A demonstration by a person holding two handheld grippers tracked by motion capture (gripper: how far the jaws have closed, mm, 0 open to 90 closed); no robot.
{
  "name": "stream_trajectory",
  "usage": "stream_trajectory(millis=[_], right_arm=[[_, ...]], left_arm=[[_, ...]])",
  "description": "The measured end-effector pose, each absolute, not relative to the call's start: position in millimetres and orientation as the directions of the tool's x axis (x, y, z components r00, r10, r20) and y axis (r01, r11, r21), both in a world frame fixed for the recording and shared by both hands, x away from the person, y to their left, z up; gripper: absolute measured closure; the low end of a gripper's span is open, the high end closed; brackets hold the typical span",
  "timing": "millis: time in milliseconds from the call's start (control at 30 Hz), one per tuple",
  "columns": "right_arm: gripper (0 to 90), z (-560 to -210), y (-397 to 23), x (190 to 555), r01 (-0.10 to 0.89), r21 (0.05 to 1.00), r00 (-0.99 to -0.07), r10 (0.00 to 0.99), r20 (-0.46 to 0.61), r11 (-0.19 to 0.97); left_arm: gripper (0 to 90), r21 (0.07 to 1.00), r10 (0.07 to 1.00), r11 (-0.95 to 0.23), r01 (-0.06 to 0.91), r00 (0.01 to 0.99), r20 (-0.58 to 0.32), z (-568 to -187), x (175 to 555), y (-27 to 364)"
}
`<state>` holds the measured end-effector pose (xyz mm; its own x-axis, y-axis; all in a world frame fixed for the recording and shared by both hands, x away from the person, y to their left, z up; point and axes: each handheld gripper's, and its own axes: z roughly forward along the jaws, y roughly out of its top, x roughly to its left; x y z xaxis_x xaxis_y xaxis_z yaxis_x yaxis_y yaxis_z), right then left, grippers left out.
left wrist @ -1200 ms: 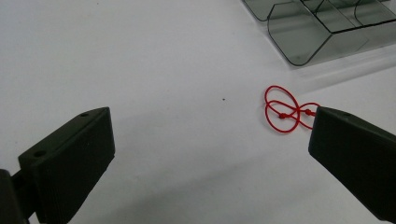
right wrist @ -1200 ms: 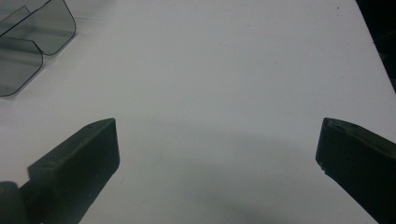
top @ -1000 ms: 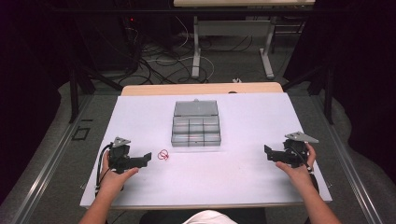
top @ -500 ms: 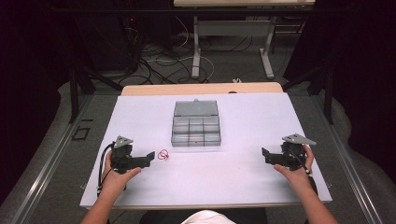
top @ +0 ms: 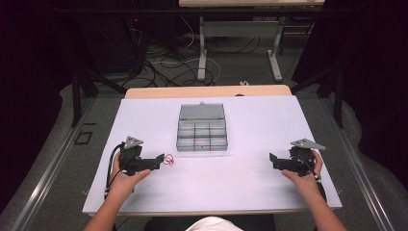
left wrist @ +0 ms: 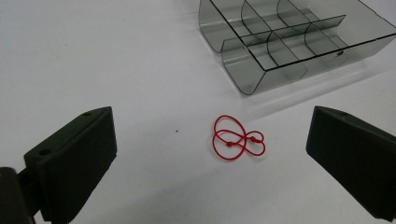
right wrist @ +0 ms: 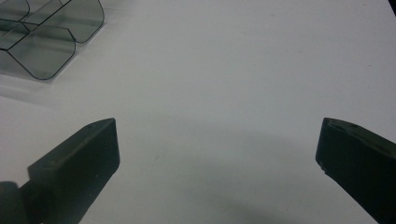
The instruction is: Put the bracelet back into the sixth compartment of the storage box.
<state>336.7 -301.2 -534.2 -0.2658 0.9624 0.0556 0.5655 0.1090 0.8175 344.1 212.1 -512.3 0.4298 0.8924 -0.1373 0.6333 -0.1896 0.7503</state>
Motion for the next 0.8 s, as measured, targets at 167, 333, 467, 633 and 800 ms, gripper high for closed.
stream_trajectory(millis=[167,333,467,633,800], right_arm=[[0.0,-535,-302,337,0.568,0.816,-0.265,0.963,0.054,0.111],[0.0,-535,-301,336,0.568,0.816,-0.264,0.963,0.058,0.107],[0.0,-535,-301,337,0.57,0.815,-0.264,0.963,0.057,0.108],[0.0,-536,-301,337,0.571,0.814,-0.265,0.963,0.055,0.111],[0.0,-536,-301,337,0.571,0.813,-0.265,0.963,0.056,0.11]], left_arm=[[1.8,0.753,0.89,-0.184,0.632,0.432,-0.145,-508,346,209],[5.2,0.75,0.889,-0.169,0.64,0.428,-0.165,-505,349,206],[14.3,0.744,0.895,-0.19,0.641,0.424,-0.136,-504,350,203],[20.7,0.728,0.9,-0.198,0.657,0.416,-0.131,-505,353,199],[28.2,0.708,0.904,-0.199,0.678,0.406,-0.135,-505,356,196]])
